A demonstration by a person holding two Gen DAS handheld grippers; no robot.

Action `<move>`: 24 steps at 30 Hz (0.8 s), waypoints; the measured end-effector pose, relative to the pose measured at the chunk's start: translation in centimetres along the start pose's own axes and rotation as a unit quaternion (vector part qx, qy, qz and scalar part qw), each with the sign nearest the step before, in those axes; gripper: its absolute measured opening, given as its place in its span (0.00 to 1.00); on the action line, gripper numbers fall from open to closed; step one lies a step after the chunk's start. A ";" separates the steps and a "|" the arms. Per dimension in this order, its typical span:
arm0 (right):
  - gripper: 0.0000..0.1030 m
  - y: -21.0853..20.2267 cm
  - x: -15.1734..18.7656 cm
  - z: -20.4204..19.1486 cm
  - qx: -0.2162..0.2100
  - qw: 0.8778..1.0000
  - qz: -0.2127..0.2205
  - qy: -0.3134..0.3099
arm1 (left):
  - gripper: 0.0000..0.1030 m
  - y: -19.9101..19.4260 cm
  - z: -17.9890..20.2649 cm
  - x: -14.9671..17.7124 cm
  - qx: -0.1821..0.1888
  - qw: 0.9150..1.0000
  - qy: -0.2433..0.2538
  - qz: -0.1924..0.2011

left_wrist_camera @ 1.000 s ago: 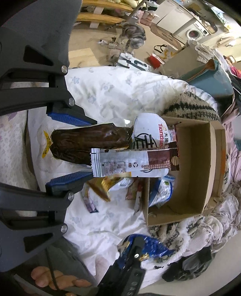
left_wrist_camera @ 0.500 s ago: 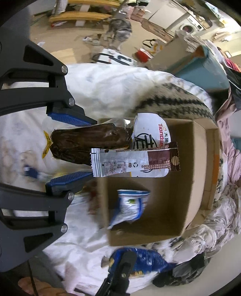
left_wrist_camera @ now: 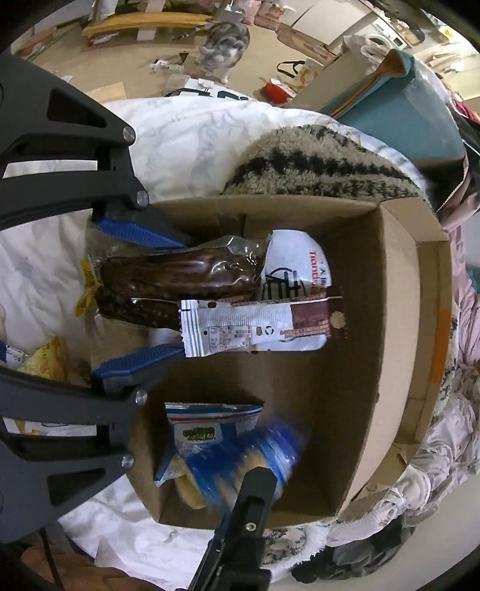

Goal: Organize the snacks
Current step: 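Lower both held snacks into the box and open both tools, then grasp a white stick packet with left tool while right tool grasps candy bar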

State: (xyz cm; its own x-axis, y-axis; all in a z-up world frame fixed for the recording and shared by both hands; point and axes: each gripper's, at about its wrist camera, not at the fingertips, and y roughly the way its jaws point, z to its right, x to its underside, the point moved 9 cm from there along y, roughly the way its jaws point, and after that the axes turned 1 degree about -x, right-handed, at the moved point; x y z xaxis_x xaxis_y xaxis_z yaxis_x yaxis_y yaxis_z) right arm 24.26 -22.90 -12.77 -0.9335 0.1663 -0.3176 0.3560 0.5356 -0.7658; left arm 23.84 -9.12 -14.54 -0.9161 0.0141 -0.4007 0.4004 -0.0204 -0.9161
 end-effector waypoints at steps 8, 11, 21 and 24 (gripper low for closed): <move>0.57 -0.3 -0.4 -0.1 0.006 1.000 0.006 -0.002 | 0.77 -0.2 -0.5 -0.2 0.010 1.000 -0.017 0.003; 0.60 -1.0 -0.5 0.0 0.007 1.000 0.012 0.004 | 0.89 -1.0 -0.2 -0.3 0.020 1.000 -0.020 0.010; 0.67 -4.3 0.8 -0.1 0.023 0.999 0.028 -0.006 | 0.89 -4.5 -1.1 0.2 0.032 0.998 -0.028 0.036; 0.68 -4.9 1.8 -0.2 0.023 0.999 0.026 -0.003 | 0.89 -5.1 -1.5 1.3 0.034 0.998 -0.033 0.029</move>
State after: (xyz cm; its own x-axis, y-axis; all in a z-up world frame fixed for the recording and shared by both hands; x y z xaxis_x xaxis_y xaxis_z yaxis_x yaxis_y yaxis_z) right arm 20.78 -25.08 -9.50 -0.9136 0.1878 -0.3606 0.4054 0.4877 -0.7731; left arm 20.64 -7.47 -10.38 -0.8913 -0.0543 -0.4501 0.4533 -0.0874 -0.8871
